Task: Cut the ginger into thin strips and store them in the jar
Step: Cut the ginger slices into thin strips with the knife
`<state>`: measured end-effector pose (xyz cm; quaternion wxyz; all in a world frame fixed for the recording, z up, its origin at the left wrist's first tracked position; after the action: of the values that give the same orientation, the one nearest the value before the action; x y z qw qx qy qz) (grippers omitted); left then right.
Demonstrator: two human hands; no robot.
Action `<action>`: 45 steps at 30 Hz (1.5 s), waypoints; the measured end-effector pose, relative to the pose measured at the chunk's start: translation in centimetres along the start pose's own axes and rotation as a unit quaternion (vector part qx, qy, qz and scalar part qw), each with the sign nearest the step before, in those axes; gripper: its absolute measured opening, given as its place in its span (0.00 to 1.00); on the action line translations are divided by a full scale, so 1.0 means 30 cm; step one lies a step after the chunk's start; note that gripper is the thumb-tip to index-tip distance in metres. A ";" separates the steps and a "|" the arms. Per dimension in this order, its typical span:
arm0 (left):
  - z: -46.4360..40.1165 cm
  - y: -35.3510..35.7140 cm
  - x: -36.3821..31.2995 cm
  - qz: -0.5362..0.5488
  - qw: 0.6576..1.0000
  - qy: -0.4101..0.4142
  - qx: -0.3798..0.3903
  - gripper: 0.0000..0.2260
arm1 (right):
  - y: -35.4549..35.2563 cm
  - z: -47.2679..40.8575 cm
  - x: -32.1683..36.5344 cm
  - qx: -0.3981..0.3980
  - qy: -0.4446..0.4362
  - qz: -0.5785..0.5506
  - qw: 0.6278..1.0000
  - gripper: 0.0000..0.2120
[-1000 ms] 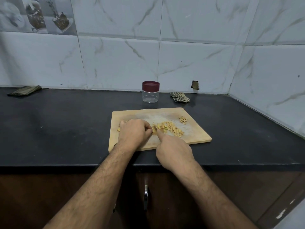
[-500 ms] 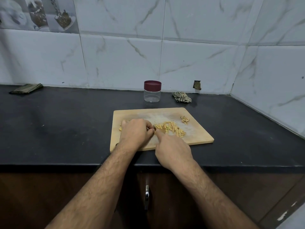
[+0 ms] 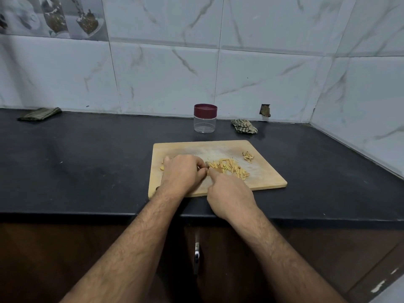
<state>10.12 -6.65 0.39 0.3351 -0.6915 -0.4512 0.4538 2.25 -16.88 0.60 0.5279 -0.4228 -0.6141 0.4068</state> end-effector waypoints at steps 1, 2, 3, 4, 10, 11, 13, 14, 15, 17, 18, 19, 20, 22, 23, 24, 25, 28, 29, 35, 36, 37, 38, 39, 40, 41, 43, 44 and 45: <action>-0.001 0.000 -0.001 -0.001 1.000 0.000 0.000 0.08 | -0.001 0.000 -0.001 0.000 0.001 0.000 1.000 0.25; -0.002 0.001 -0.001 0.000 1.000 0.000 -0.001 0.08 | 0.000 -0.002 -0.002 0.002 0.002 0.002 1.000 0.25; -0.003 0.001 -0.001 0.001 1.000 -0.001 0.000 0.08 | -0.001 -0.004 -0.002 0.004 0.001 0.004 1.000 0.26; -0.004 0.004 0.000 0.001 1.000 -0.001 0.001 0.08 | 0.000 -0.004 -0.001 0.006 0.001 0.005 1.000 0.26; -0.001 0.002 0.000 0.000 1.000 -0.003 -0.001 0.09 | -0.009 -0.013 0.008 0.021 0.005 0.009 1.000 0.24; 0.001 0.000 -0.001 -0.002 1.000 -0.004 -0.001 0.09 | -0.010 -0.006 0.007 0.021 0.003 0.012 1.000 0.24; 0.002 -0.004 -0.002 -0.004 1.000 -0.006 -0.004 0.08 | -0.009 0.018 0.001 0.019 -0.002 0.020 1.000 0.26; 0.002 -0.003 -0.001 -0.005 1.000 -0.007 -0.004 0.08 | -0.007 0.034 -0.004 0.020 -0.003 0.022 1.000 0.27; 0.001 -0.002 0.001 -0.005 1.000 -0.009 -0.004 0.08 | -0.004 0.052 -0.008 0.024 -0.004 0.021 0.999 0.29; 0.002 0.001 0.001 -0.007 1.000 -0.010 -0.004 0.08 | -0.002 0.082 -0.017 0.032 -0.003 0.013 0.999 0.30; 0.001 0.000 0.000 -0.009 1.000 -0.009 -0.004 0.08 | -0.002 0.089 -0.019 0.034 -0.002 0.009 0.999 0.30; 0.001 -0.001 -0.001 -0.009 1.000 -0.007 -0.004 0.08 | -0.004 0.090 -0.019 0.034 -0.003 0.009 0.999 0.30; 0.002 -0.002 -0.001 -0.008 1.000 -0.006 -0.005 0.08 | -0.004 0.087 -0.018 0.032 -0.002 0.010 0.999 0.30; 0.002 -0.003 -0.002 -0.008 1.000 -0.004 -0.006 0.09 | -0.010 0.071 -0.016 0.025 0.004 0.016 1.000 0.29; 0.003 -0.002 -0.001 -0.007 1.000 -0.003 -0.004 0.09 | -0.010 0.063 -0.018 0.022 0.010 0.017 1.000 0.28; 0.003 -0.002 -0.001 -0.003 1.000 -0.002 -0.002 0.09 | -0.011 0.057 -0.020 0.019 0.015 0.017 1.000 0.28; 0.003 0.000 0.002 0.004 1.000 -0.003 0.002 0.09 | -0.012 0.055 -0.025 0.016 0.019 0.015 1.000 0.28; -0.001 0.005 0.017 0.037 0.999 -0.016 0.014 0.08 | -0.012 0.058 -0.029 0.013 0.021 0.006 1.000 0.29; -0.004 0.005 0.020 0.046 0.999 -0.019 0.013 0.08 | -0.014 0.058 -0.028 0.011 0.019 0.003 1.000 0.29; -0.008 0.005 0.029 0.077 0.997 -0.033 0.004 0.06 | -0.015 0.026 -0.013 0.019 0.012 -0.006 1.000 0.29; -0.010 0.006 0.030 0.077 0.996 -0.033 0.004 0.06 | -0.013 0.022 -0.009 0.020 0.011 -0.006 1.000 0.29; -0.010 0.008 0.032 0.079 0.996 -0.033 0.004 0.05 | -0.010 0.019 -0.006 0.021 0.009 -0.004 1.000 0.29; -0.011 0.010 0.035 0.083 0.996 -0.035 0.004 0.05 | -0.008 0.018 -0.002 0.020 0.006 -0.001 1.000 0.28; -0.012 0.013 0.037 0.088 0.996 -0.035 0.005 0.05 | -0.007 0.016 0.000 0.018 0.004 0.001 1.000 0.28; -0.014 0.014 0.038 0.091 0.995 -0.036 0.006 0.05 | -0.007 0.016 0.002 0.015 0.002 0.005 1.000 0.28; -0.015 0.016 0.039 0.092 0.995 -0.036 0.007 0.05 | -0.007 0.015 0.003 0.013 0.000 0.009 1.000 0.28; -0.016 0.017 0.039 0.092 0.995 -0.035 0.007 0.05 | -0.006 0.015 0.002 0.015 0.001 0.015 1.000 0.28; -0.016 0.017 0.038 0.091 0.995 -0.035 0.007 0.05 | -0.006 0.015 0.003 0.019 0.003 0.018 1.000 0.28; -0.015 0.016 0.038 0.091 0.995 -0.037 0.006 0.05 | -0.007 0.013 0.005 0.022 0.004 0.020 1.000 0.28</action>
<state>10.91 -5.81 -0.23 0.2802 -0.7102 -0.3957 0.5104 1.85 -16.82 0.80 0.5313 -0.4252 -0.5939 0.4291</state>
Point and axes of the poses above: each hand's wrist, its own z-axis away from the middle knuckle, its own y-axis out of the palm, x = y × z, the point moved 7 cm from there along -z, towards the middle knuckle, and after that the axes turned 4 degrees about -y, right-handed, at the moved point
